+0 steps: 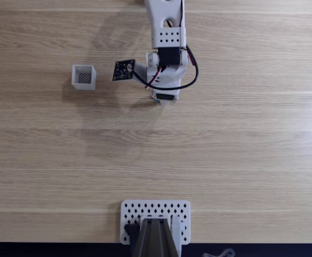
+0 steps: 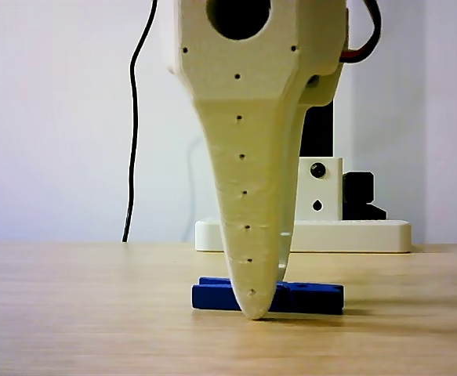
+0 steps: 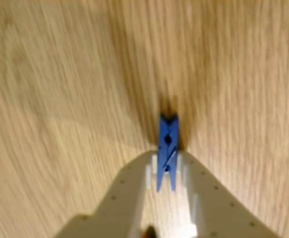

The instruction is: Grasp a peg and put it in the crate.

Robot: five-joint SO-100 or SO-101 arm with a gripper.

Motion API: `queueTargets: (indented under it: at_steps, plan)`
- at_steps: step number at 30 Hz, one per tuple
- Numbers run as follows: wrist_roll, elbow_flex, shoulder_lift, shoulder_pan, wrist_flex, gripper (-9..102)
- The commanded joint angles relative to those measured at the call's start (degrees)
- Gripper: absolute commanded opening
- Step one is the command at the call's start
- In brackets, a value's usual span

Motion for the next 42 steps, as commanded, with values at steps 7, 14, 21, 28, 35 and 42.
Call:
queueTargets:
  at_steps: [7, 14, 21, 28, 35, 42]
  plan:
    - [-1.49, 2.29, 7.73, -1.32, -2.90, -1]
    - [-20.65, 28.21, 33.40, -0.35, -22.15, -1]
    - [-51.06, 50.89, 54.23, 2.37, -40.96, -1]
    - [-81.21, 65.57, 62.84, 10.37, -60.82, 0]
    - [-98.09, 72.77, 61.00, 21.01, -84.81, -1]
    - [-98.70, 76.99, 52.21, 29.71, -101.51, -1]
